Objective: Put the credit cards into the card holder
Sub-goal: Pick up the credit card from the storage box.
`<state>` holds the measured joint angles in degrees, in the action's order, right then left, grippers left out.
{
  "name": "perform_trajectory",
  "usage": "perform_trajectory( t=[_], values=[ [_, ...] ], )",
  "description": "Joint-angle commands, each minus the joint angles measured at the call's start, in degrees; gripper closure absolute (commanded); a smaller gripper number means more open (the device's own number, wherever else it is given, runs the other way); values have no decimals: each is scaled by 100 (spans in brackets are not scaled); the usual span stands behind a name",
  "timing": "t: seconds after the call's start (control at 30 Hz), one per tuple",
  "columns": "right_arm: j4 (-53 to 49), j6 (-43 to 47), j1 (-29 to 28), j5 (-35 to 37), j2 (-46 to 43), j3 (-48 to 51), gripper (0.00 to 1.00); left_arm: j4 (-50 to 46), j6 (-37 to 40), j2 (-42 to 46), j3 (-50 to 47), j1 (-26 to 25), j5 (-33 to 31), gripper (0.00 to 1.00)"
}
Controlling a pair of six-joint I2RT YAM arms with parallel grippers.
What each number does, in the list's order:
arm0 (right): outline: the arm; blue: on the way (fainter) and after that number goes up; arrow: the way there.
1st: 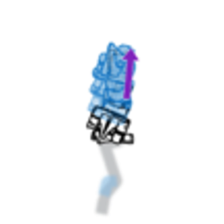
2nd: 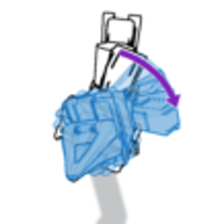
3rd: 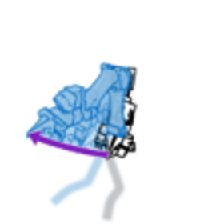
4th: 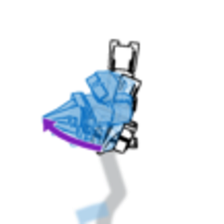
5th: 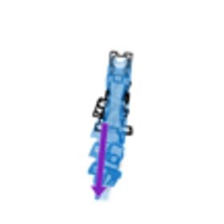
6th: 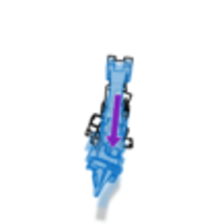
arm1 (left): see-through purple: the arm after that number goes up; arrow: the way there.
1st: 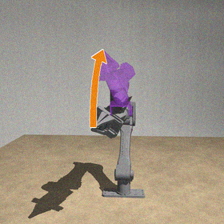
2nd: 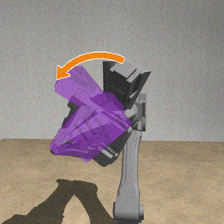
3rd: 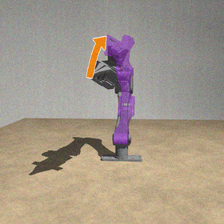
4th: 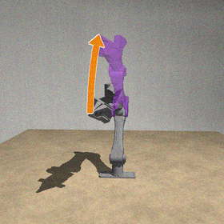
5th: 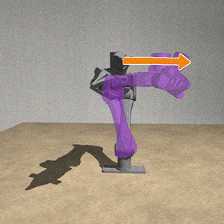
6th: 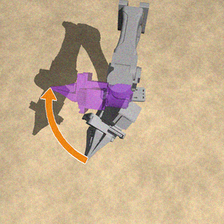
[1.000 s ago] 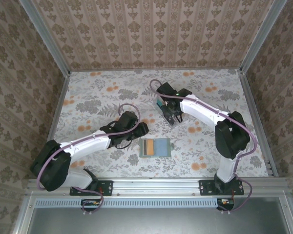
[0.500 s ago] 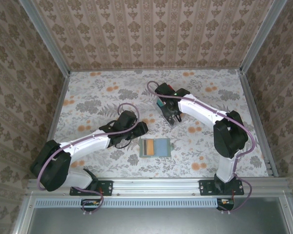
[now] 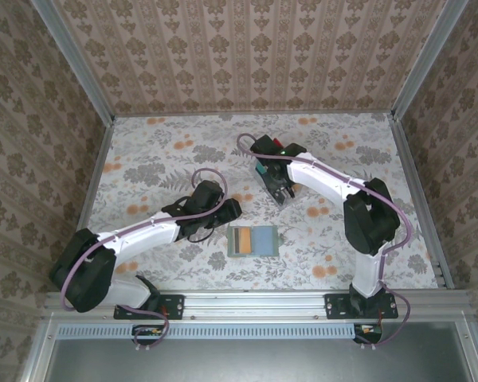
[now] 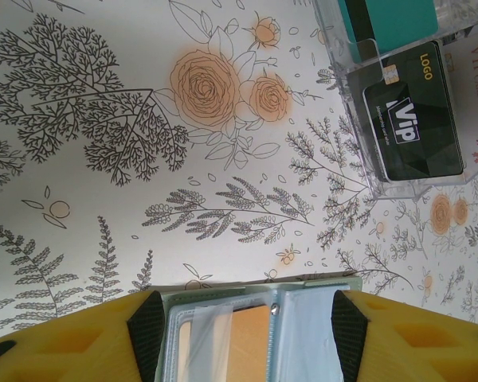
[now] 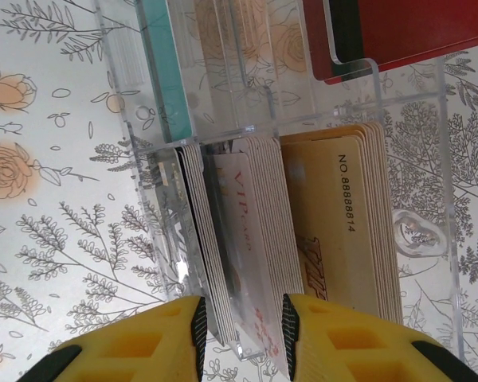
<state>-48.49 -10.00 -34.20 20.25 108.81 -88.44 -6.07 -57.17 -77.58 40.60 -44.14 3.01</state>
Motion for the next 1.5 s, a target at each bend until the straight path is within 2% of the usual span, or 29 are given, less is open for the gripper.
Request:
perform_trajectory(
  t=[0.0,0.27,0.4,0.63,0.87,1.2,1.47],
  values=[
    [-267,155,-96,279,197,-192,66,-139,-5,183,-65,46,-97,39],
    [-231,174,-241,423,498,-267,68,-176,-14,196,-79,46,-111,39],
    [-243,200,-294,888,729,-336,68,-193,-10,218,-79,46,-133,39],
    [-146,357,-422,1290,1008,-318,67,-195,-5,226,-110,63,-166,39],
    [102,543,-667,2292,1120,-163,67,-187,-32,294,-188,89,-165,39],
    [333,648,-675,2598,921,30,81,-196,-28,340,-219,124,-159,38],
    [348,684,-674,2580,792,93,87,-191,-49,332,-238,128,-150,38]
  ],
)
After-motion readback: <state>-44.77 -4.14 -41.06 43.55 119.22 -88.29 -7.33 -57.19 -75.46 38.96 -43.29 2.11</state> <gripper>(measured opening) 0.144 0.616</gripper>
